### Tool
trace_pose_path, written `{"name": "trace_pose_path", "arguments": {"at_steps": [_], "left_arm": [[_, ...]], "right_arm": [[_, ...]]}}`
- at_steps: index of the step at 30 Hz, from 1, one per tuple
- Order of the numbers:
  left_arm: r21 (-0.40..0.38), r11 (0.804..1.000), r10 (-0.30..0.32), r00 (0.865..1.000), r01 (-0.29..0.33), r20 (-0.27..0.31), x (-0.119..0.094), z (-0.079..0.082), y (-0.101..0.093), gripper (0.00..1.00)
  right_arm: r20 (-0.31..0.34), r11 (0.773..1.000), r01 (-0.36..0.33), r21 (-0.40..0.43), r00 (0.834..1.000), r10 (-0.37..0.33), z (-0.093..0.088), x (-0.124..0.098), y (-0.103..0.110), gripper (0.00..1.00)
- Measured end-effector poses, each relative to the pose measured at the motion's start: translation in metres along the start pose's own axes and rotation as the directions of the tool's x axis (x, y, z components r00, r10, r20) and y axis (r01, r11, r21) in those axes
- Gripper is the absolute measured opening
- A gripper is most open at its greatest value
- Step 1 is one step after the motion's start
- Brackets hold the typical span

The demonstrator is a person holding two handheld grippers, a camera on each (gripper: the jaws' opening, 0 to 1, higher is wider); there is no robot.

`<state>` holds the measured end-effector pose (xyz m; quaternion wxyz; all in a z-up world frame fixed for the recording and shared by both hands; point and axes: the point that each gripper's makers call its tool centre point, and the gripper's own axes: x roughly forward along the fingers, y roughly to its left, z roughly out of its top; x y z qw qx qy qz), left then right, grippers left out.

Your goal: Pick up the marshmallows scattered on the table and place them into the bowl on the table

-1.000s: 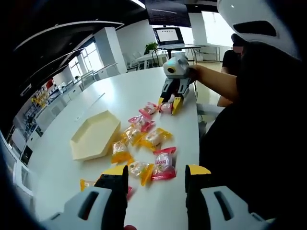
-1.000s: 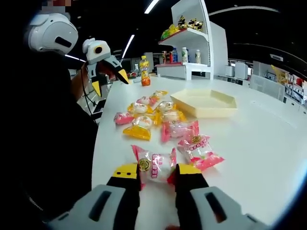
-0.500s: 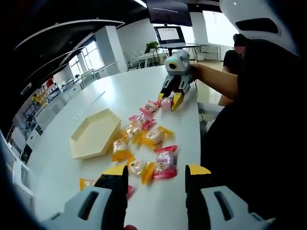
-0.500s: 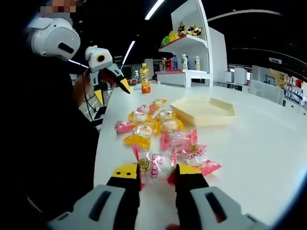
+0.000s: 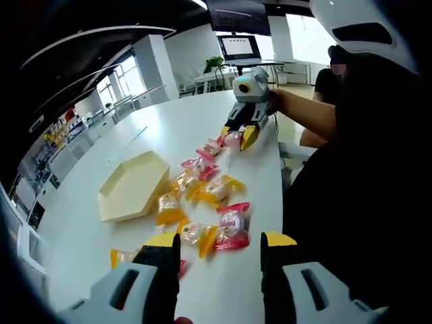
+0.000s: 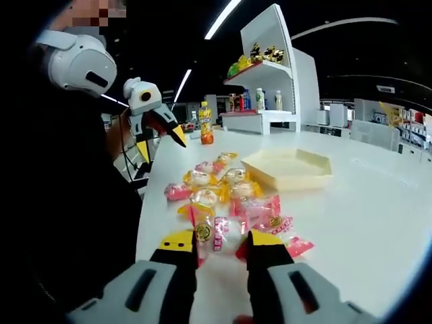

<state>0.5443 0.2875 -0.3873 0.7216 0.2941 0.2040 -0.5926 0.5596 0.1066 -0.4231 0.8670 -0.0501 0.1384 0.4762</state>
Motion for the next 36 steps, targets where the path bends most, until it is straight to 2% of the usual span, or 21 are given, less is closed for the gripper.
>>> {"name": "trace_pose_path", "arguments": {"at_steps": [3, 10, 15, 26, 36], "left_arm": [[-0.001, 1.0, 0.0, 1.0, 0.0, 0.002, 0.0, 0.0, 0.0, 0.47], [-0.003, 1.0, 0.002, 1.0, -0.002, 0.004, 0.0, -0.001, -0.001, 0.47], [0.0, 1.0, 0.002, 1.0, -0.002, 0.004, -0.001, 0.0, -0.002, 0.47], [0.0, 1.0, 0.0, 1.0, 0.0, 0.008, -0.001, -0.001, -0.002, 0.47], [-0.006, 1.0, 0.01, 1.0, -0.01, 0.003, -0.002, -0.003, 0.0, 0.47]], "right_arm": [[0.048, 1.0, -0.009, 0.007, 0.999, 0.008, 0.009, -0.002, 0.002, 0.28], [0.064, 1.0, -0.016, -0.003, 0.998, 0.016, 0.013, -0.002, 0.004, 0.28], [0.09, 0.999, -0.002, 0.033, 0.996, -0.001, 0.018, -0.002, 0.001, 0.28], [0.095, 1.0, 0.019, 0.017, 0.995, -0.02, 0.022, 0.0, -0.004, 0.28], [0.094, 1.0, 0.006, 0.026, 0.996, -0.009, 0.023, 0.004, -0.002, 0.28]]}}
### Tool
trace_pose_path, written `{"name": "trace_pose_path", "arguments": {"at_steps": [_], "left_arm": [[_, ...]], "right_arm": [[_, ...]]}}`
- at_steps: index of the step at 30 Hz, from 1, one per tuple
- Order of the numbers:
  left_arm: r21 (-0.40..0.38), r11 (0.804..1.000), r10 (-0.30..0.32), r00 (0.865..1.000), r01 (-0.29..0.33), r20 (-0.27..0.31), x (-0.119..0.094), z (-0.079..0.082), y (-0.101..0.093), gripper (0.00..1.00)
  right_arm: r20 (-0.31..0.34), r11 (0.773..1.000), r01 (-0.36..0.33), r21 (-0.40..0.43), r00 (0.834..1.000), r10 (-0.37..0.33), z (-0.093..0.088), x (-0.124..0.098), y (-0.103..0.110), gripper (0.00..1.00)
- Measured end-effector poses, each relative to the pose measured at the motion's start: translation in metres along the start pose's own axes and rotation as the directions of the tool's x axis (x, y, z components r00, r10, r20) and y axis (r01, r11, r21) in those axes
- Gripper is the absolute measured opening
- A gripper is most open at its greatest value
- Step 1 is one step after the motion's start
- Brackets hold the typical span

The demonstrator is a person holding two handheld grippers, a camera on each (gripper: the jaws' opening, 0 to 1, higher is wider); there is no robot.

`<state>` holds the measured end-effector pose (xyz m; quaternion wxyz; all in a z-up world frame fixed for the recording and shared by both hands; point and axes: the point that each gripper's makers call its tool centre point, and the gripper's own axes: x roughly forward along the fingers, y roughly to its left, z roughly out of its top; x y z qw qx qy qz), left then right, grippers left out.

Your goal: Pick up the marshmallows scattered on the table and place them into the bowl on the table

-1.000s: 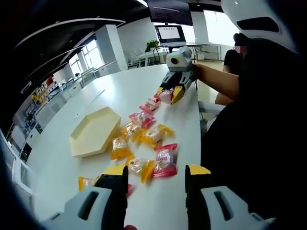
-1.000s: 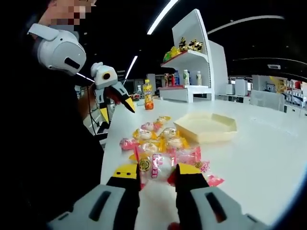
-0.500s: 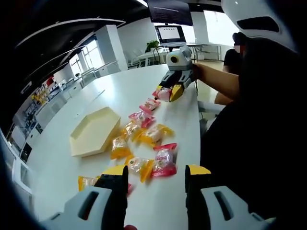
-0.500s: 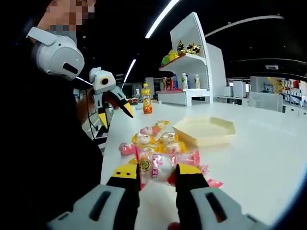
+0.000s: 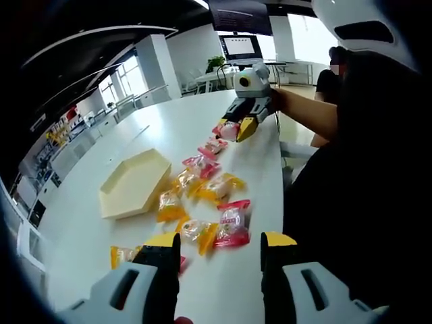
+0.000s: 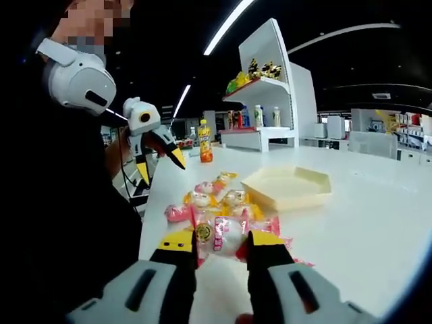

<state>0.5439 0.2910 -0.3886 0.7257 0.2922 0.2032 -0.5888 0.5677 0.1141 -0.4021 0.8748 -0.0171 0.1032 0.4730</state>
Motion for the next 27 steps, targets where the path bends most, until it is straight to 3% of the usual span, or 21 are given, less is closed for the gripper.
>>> {"name": "trace_pose_path", "arguments": {"at_steps": [27], "left_arm": [[-0.026, 0.999, 0.035, 0.999, -0.035, -0.008, 0.0, -0.006, 0.008, 0.47]], "right_arm": [[0.014, 0.999, 0.052, 0.013, 0.999, -0.052, 0.004, 0.005, -0.012, 0.28]]}}
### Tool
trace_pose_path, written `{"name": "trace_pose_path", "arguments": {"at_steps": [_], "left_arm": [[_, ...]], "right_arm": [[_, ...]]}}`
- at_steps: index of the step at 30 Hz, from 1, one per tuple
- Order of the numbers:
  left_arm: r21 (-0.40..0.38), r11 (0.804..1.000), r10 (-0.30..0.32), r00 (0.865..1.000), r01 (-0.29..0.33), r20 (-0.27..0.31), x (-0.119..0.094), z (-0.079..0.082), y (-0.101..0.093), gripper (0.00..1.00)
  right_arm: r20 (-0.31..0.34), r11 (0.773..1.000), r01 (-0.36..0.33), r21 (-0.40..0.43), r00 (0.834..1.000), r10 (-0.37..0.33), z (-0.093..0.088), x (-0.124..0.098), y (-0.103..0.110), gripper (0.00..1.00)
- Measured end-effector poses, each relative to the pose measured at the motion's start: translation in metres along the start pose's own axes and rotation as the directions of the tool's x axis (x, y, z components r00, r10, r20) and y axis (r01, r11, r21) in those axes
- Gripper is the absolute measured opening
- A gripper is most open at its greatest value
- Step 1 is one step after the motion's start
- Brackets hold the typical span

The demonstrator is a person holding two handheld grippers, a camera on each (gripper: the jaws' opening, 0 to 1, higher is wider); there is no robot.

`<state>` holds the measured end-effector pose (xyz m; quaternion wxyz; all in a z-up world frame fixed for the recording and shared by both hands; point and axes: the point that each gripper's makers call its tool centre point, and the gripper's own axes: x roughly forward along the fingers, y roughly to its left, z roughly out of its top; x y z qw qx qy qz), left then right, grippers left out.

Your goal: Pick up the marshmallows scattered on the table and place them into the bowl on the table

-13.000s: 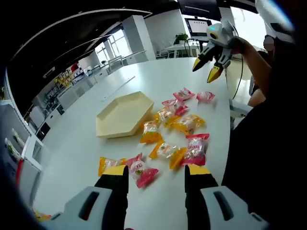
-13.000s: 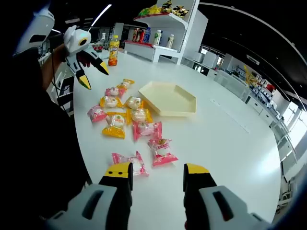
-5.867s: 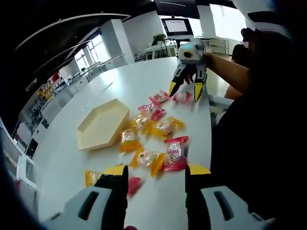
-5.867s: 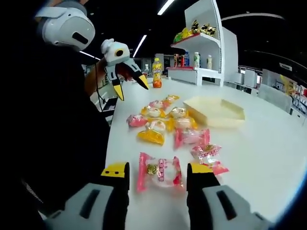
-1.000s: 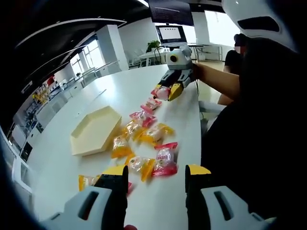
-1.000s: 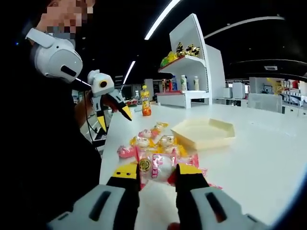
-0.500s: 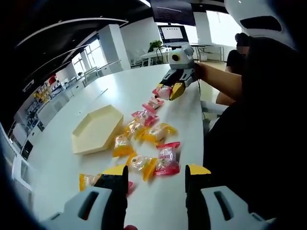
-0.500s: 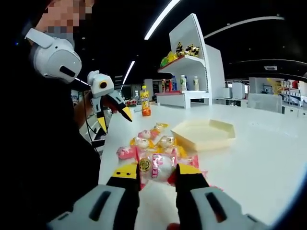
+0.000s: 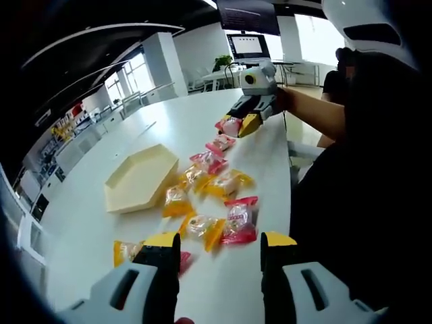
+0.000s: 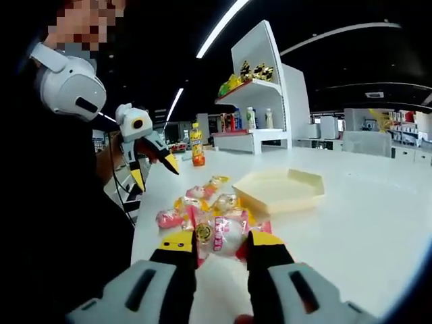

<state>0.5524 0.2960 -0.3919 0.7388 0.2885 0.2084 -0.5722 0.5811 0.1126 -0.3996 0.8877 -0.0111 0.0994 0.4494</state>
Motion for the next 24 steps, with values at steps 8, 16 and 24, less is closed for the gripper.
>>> {"name": "trace_pose_path", "arguments": {"at_steps": [8, 16, 24], "left_arm": [[-0.011, 1.0, 0.007, 1.0, -0.007, 0.0, 0.0, -0.002, 0.002, 0.47], [-0.011, 1.0, 0.008, 1.0, -0.008, -0.008, 0.001, -0.005, 0.004, 0.47], [-0.016, 1.0, 0.018, 1.0, -0.018, -0.016, 0.001, -0.007, 0.008, 0.47]], "right_arm": [[0.008, 1.0, 0.015, 0.019, 1.0, -0.015, -0.002, 0.002, -0.004, 0.28], [0.006, 0.999, 0.048, 0.018, 0.999, -0.048, 0.001, 0.005, -0.011, 0.28], [0.003, 0.998, 0.058, -0.007, 0.998, -0.058, 0.005, 0.01, -0.014, 0.28]]}}
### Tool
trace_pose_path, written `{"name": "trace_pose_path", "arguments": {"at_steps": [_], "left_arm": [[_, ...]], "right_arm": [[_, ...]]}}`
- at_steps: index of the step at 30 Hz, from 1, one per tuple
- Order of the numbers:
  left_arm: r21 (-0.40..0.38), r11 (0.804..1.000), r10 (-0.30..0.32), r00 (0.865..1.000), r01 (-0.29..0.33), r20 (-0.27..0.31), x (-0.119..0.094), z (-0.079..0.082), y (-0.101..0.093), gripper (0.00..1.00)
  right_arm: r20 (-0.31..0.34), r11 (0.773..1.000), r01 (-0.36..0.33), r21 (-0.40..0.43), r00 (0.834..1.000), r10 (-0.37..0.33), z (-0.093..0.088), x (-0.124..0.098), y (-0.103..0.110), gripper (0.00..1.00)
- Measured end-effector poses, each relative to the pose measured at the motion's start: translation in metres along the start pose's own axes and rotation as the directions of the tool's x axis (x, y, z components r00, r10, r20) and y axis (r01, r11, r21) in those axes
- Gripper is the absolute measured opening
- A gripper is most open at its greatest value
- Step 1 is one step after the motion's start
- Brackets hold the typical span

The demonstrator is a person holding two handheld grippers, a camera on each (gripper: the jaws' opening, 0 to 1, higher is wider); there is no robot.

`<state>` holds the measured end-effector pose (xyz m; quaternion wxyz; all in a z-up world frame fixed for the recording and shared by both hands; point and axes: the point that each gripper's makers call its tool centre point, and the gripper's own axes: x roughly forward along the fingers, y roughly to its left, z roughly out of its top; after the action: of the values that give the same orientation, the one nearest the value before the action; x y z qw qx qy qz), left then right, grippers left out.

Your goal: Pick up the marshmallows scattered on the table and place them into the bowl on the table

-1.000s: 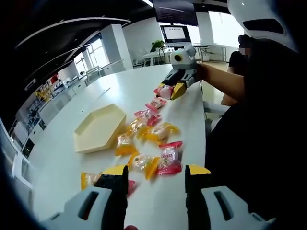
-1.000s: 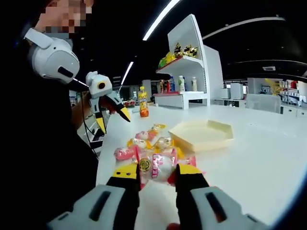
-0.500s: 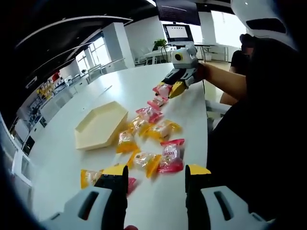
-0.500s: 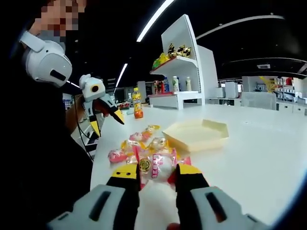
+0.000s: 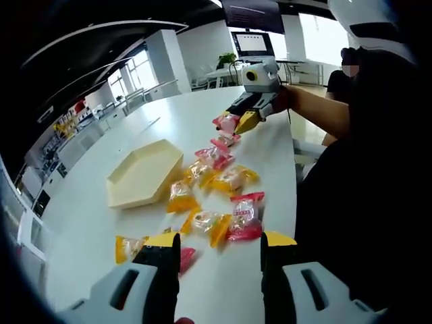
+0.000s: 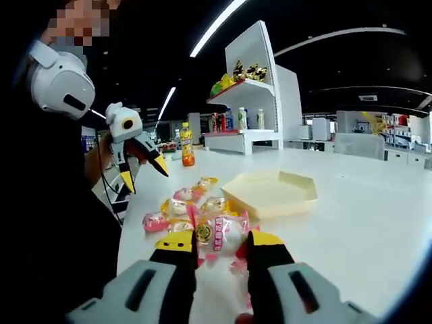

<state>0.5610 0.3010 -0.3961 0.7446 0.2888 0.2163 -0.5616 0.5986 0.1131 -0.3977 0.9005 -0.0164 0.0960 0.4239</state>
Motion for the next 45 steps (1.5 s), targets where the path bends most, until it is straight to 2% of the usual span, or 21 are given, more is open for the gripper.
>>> {"name": "trace_pose_path", "arguments": {"at_steps": [19, 25, 29, 38, 45], "left_arm": [[-0.013, 1.0, 0.02, 1.0, -0.02, -0.011, -0.004, -0.003, 0.005, 0.47], [-0.016, 0.998, 0.055, 0.998, -0.056, -0.033, -0.006, -0.009, 0.012, 0.47], [-0.067, 0.996, 0.058, 0.998, -0.059, -0.02, -0.007, -0.008, 0.014, 0.47], [-0.073, 0.996, 0.055, 0.998, -0.054, 0.005, -0.009, -0.003, 0.012, 0.47], [-0.068, 0.993, 0.094, 0.996, -0.094, -0.004, -0.013, -0.002, 0.018, 0.47]], "right_arm": [[0.022, 1.0, 0.009, -0.018, 1.0, -0.008, 0.013, 0.01, -0.004, 0.28], [0.025, 1.0, 0.009, -0.024, 1.0, -0.008, 0.014, 0.013, -0.005, 0.28], [0.031, 1.0, 0.012, -0.021, 0.999, -0.011, 0.016, 0.016, -0.005, 0.28], [0.041, 0.999, 0.046, -0.01, 0.998, -0.046, 0.019, 0.021, -0.011, 0.28], [0.046, 0.997, 0.071, 0.012, 0.996, -0.071, 0.02, 0.024, -0.017, 0.28]]}}
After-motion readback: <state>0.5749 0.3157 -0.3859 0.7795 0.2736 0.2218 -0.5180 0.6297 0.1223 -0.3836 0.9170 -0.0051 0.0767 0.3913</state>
